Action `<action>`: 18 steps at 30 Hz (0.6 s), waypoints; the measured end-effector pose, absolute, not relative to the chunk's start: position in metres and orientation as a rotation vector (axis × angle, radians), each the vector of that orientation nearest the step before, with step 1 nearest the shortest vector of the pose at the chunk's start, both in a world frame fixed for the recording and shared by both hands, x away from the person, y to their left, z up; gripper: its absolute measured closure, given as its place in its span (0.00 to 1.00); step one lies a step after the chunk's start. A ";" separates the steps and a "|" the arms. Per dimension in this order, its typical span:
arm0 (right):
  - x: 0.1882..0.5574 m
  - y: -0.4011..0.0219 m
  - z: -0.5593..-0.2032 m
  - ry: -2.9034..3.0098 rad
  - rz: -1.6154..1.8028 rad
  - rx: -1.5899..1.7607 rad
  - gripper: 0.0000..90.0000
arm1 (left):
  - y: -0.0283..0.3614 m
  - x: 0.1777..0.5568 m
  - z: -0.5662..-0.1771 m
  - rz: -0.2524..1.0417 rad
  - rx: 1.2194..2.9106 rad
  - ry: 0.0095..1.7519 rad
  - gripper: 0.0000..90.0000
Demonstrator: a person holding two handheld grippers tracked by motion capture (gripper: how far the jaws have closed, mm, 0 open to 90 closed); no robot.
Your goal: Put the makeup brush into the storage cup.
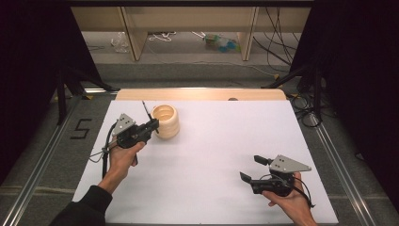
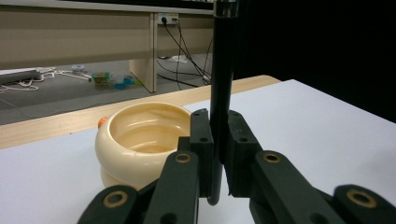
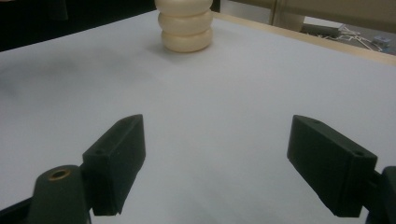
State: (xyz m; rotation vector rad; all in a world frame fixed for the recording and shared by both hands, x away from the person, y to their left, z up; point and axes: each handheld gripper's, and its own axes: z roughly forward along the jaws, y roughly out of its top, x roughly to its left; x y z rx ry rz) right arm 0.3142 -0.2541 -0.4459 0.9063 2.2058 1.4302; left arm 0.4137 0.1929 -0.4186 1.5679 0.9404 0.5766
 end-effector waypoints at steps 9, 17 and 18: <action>0.315 -0.253 -0.448 2.192 1.456 0.885 0.23 | 0.196 0.427 -0.413 0.582 1.559 0.967 0.92; 0.314 -0.253 -0.447 2.211 1.445 0.904 0.23 | 0.197 0.439 -0.403 0.603 1.548 0.982 0.92; 0.314 -0.253 -0.447 2.214 1.440 0.905 0.23 | 0.197 0.442 -0.402 0.603 1.548 0.987 0.92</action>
